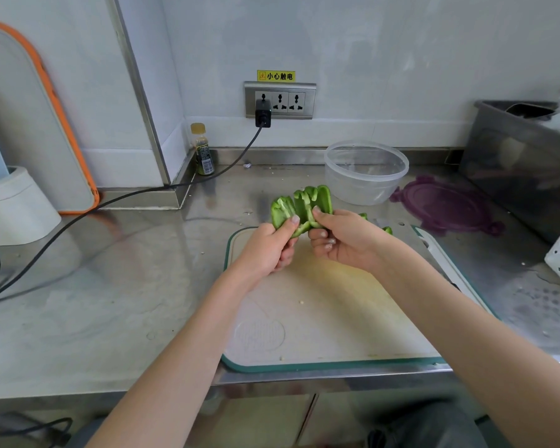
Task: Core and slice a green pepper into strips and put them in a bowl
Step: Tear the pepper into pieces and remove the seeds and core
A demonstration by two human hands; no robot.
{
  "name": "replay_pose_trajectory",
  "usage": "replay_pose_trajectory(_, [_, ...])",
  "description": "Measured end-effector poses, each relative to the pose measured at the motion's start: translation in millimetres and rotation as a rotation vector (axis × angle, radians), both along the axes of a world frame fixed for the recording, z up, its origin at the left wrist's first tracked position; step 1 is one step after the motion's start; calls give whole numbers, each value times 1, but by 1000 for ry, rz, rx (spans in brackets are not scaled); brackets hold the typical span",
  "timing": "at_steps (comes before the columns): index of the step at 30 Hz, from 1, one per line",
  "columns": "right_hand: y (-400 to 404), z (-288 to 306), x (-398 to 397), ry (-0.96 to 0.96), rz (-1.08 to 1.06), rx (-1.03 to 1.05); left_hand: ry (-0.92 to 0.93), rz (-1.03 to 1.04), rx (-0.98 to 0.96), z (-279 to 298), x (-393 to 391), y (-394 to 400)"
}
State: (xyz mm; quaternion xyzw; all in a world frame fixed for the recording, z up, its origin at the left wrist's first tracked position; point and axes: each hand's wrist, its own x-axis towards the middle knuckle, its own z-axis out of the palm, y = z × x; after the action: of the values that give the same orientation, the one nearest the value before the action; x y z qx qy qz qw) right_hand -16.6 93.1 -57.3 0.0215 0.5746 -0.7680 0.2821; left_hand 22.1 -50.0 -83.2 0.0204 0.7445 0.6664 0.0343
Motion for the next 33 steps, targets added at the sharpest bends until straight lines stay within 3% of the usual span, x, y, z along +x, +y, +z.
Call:
replay_pose_trajectory(8, [5,4,3,8,35,-19,0,-26,18,-1,0,1])
replay_pose_trajectory(13, [6,9,10,21,49,-73,195,133,-52,0,1,5])
replay_pose_trajectory(21, [17,19,13,224,118,202,351,274,-224,-5,-1,1])
replay_pose_trajectory(25, [32,30,19,452,39,520,355,345,-301,-10,-7,-2])
replay_pose_trajectory(28, [39,30,19,536,4,572,387,381,-287,-13,-10,-4])
replay_pose_trajectory(33, [37,32,5,694,-189,763,628,489,-383,-12,-9,-8])
